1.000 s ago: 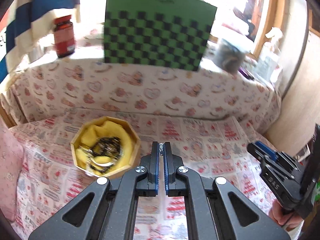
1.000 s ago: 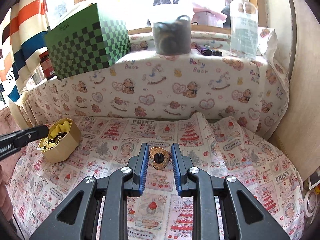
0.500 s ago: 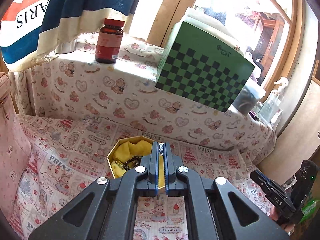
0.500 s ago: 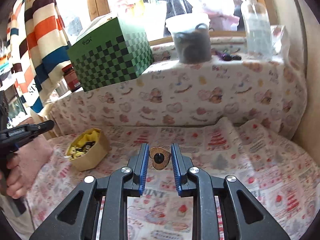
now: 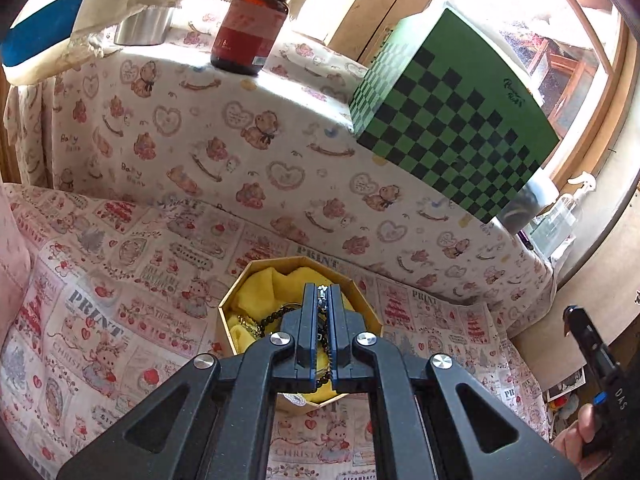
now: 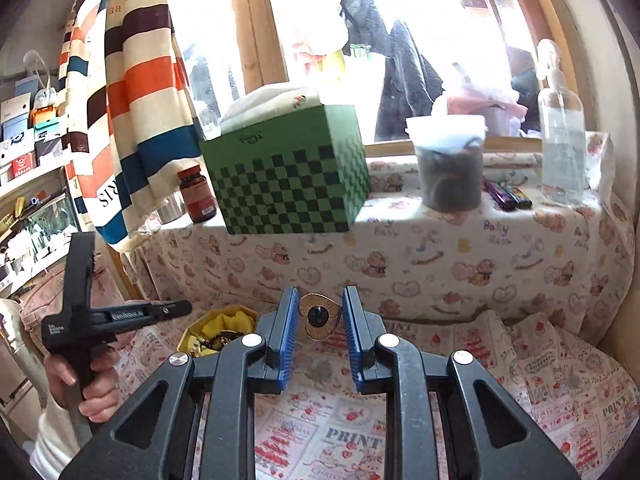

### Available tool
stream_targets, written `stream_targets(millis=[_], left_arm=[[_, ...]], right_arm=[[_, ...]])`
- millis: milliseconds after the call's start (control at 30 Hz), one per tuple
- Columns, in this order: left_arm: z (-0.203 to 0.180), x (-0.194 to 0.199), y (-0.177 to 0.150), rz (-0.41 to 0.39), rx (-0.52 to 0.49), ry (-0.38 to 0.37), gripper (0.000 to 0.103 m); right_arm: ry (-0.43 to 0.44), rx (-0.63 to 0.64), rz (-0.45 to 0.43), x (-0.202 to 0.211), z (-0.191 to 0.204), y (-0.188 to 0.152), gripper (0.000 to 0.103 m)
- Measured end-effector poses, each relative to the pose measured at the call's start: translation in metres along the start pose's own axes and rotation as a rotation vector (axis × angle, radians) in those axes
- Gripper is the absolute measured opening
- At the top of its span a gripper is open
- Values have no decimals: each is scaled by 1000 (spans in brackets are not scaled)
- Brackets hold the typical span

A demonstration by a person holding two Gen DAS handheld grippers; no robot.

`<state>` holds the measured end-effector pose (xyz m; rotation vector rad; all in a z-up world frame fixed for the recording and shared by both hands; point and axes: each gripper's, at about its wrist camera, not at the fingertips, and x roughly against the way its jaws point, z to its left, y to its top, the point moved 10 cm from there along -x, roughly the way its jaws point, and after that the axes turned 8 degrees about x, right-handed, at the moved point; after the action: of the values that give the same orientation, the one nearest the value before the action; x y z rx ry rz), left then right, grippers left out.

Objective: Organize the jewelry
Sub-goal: 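Carry both items over the gold box and open both tools to drop them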

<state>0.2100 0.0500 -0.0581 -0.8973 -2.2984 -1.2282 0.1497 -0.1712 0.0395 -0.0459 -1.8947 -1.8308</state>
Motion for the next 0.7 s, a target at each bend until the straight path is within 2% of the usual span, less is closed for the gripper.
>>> stream_targets(millis=[200,367,500,700], left_arm=[[16,-20,-9,95,73,-31,3],[16,-18,-9,96,79,-26,3],[18,-6,0,52,84,-14,3],[20,22,16,-69,51,62,3]], right_arm=[[99,-37,-10,-25,41,26,24],[175,-72,29,-61,71,17,24],[223,-91,89,-89,90,1,24],[206,-48,131,-113,102,-11,25]])
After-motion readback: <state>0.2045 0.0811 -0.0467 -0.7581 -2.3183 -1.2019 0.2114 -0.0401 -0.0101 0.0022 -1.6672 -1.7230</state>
